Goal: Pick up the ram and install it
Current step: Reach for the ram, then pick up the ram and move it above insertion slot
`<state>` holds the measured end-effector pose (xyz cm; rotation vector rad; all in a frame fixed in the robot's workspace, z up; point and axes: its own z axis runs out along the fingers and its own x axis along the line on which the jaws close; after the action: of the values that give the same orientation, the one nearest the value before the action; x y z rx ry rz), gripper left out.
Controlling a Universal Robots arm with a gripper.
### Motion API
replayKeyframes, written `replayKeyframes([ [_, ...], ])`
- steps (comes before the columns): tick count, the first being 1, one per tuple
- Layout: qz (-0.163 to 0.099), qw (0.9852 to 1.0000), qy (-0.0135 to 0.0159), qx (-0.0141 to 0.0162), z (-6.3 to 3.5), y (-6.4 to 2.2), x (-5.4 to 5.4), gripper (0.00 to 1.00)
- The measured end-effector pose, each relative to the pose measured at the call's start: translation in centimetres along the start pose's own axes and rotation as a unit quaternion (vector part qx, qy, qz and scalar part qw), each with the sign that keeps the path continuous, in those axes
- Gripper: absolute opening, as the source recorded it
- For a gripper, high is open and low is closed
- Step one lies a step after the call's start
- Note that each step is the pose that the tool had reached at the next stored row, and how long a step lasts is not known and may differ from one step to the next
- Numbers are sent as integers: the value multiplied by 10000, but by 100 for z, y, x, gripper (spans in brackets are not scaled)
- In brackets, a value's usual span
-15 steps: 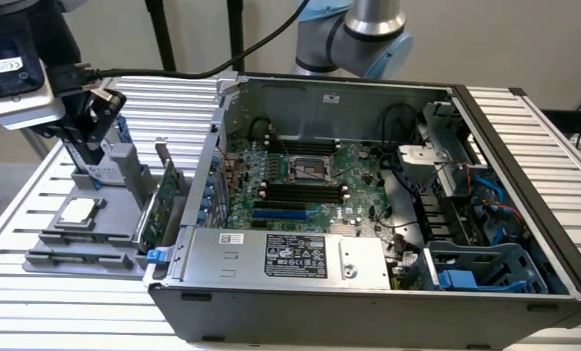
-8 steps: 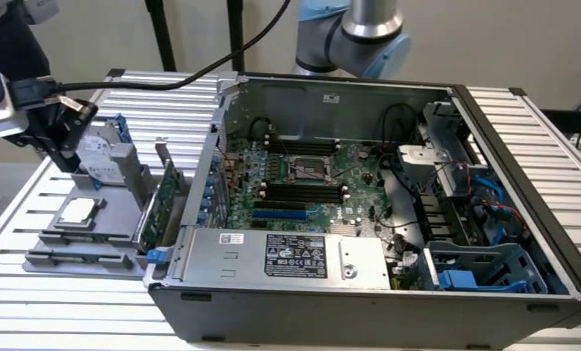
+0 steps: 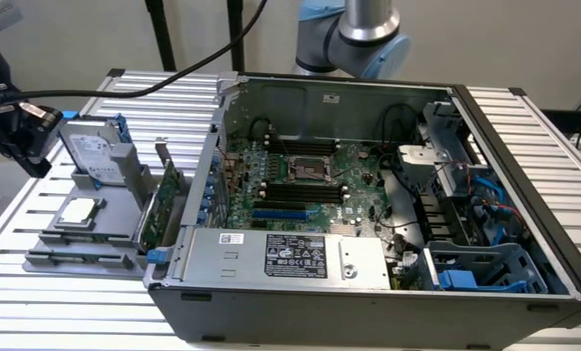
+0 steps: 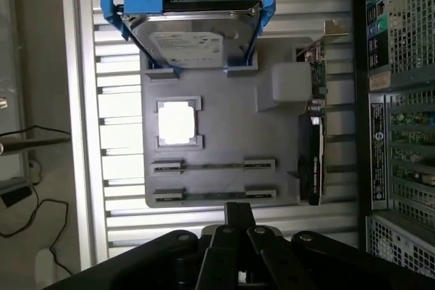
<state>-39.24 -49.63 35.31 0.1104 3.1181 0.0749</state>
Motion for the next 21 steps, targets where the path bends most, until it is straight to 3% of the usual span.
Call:
replayKeyframes([
  [3,0,10000,0,0,1,-31,105,11],
  [21,0,10000,0,2,1,-32,107,11],
])
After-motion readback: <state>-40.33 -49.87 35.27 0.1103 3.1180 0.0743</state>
